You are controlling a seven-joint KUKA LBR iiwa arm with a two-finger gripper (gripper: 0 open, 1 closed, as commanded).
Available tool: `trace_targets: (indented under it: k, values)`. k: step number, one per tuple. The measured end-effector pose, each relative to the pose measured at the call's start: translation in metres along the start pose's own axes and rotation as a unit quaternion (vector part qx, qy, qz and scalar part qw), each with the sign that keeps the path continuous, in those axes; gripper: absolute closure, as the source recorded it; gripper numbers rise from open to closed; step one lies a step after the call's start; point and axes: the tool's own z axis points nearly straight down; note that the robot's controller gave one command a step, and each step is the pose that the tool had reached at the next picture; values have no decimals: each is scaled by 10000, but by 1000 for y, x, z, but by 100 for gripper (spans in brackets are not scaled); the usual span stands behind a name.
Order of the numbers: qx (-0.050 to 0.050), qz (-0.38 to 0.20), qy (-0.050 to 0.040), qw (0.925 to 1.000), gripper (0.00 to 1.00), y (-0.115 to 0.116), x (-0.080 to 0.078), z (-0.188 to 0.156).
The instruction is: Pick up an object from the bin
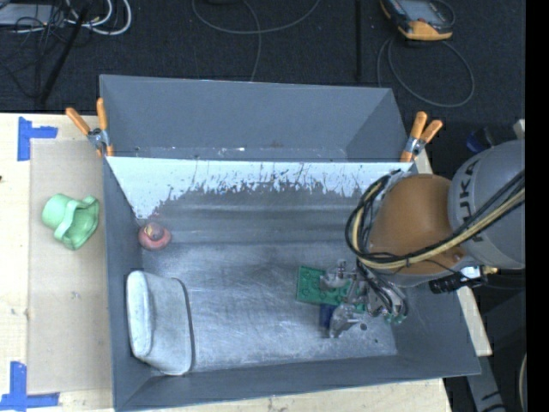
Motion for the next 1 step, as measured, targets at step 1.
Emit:
trace_targets:
  k: [1]
  values:
    - [5,-333,31,9994,100,-3,-15,-171]
